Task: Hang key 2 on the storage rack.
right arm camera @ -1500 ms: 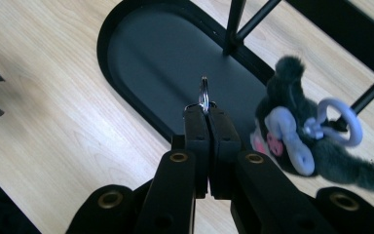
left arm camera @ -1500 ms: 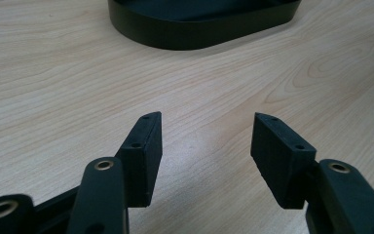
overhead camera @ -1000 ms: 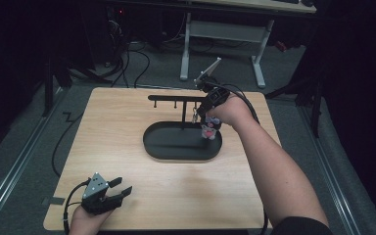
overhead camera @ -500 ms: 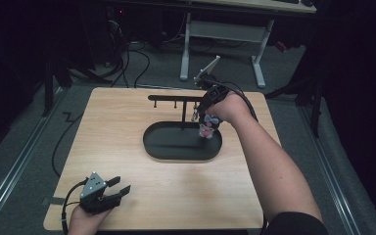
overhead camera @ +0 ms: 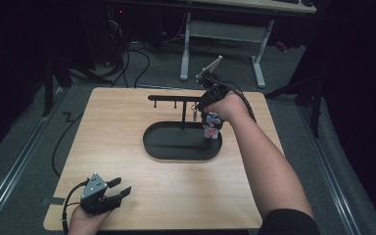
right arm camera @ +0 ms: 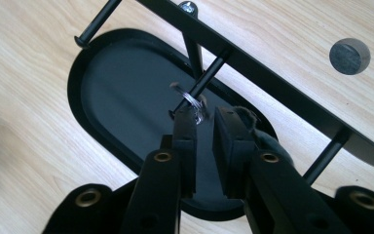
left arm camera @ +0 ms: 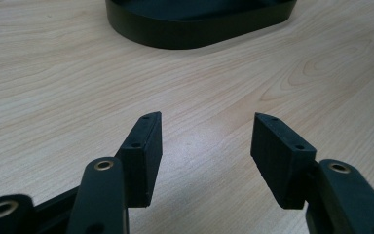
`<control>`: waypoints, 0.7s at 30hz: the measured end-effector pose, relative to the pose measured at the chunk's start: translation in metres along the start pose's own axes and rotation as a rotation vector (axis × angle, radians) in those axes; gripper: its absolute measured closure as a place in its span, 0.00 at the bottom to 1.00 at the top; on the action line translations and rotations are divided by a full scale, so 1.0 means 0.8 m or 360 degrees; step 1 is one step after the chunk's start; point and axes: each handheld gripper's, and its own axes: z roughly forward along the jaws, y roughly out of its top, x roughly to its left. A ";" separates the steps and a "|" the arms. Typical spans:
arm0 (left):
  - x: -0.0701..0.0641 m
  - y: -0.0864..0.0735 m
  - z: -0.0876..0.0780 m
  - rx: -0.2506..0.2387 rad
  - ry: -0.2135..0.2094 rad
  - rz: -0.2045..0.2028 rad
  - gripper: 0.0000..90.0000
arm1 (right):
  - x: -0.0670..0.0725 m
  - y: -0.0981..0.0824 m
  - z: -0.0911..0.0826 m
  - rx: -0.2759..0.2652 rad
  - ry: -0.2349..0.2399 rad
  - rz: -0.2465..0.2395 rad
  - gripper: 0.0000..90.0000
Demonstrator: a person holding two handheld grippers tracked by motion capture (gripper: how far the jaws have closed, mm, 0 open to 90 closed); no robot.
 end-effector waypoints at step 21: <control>-0.014 0.004 0.006 0.0030 -0.0011 0.0048 0.51 | 0.028 -0.151 0.001 -0.0333 0.0141 -0.0036 0.79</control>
